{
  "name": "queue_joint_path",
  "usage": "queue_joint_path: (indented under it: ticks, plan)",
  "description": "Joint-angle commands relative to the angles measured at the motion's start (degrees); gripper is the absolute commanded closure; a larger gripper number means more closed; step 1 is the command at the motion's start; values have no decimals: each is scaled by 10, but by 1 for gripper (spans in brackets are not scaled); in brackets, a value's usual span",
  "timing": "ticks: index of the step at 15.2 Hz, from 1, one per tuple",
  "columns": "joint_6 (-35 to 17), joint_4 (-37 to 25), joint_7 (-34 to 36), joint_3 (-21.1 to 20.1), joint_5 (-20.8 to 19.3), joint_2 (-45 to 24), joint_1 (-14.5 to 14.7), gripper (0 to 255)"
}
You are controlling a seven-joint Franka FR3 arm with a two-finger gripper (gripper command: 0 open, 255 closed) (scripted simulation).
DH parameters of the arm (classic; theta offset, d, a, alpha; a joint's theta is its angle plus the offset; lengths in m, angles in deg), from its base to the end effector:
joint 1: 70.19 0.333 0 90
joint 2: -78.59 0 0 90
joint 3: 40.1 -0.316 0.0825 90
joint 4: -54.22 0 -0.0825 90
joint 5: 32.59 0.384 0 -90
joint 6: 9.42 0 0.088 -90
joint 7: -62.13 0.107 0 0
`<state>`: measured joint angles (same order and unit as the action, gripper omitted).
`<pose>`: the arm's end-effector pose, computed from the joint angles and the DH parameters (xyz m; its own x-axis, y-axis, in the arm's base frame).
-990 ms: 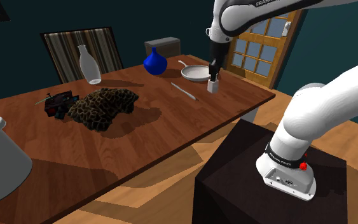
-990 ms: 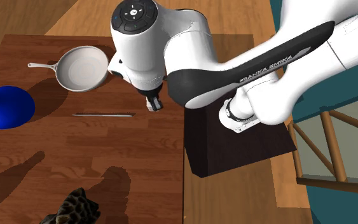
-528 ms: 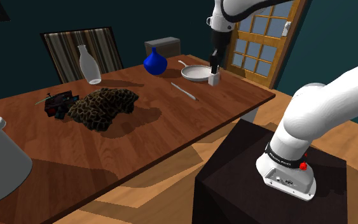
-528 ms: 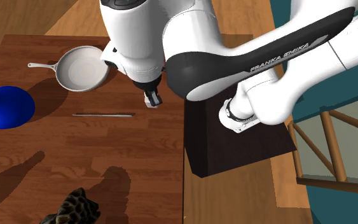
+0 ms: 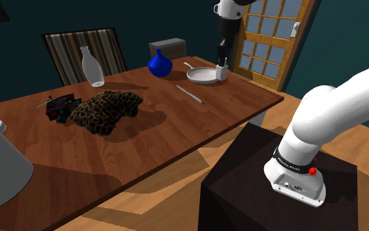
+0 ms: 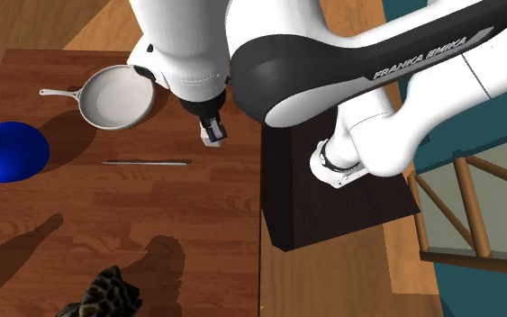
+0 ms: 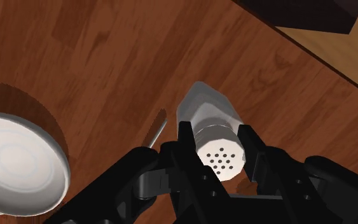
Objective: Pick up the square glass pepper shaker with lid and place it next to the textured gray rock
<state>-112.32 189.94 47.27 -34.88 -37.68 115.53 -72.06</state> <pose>0.3600 -0.0580 0.5565 0.9838 0.1691 0.0591 0.1662 -0.9848 0.0499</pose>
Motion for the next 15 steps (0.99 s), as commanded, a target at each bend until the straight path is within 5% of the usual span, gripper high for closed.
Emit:
queue_joint_path:
  ticks: [1,15]
  plan:
    - [16,-18,-1,-1,1,-3,0,255]
    - [9,-134,151,-123,51,-131,52,255]
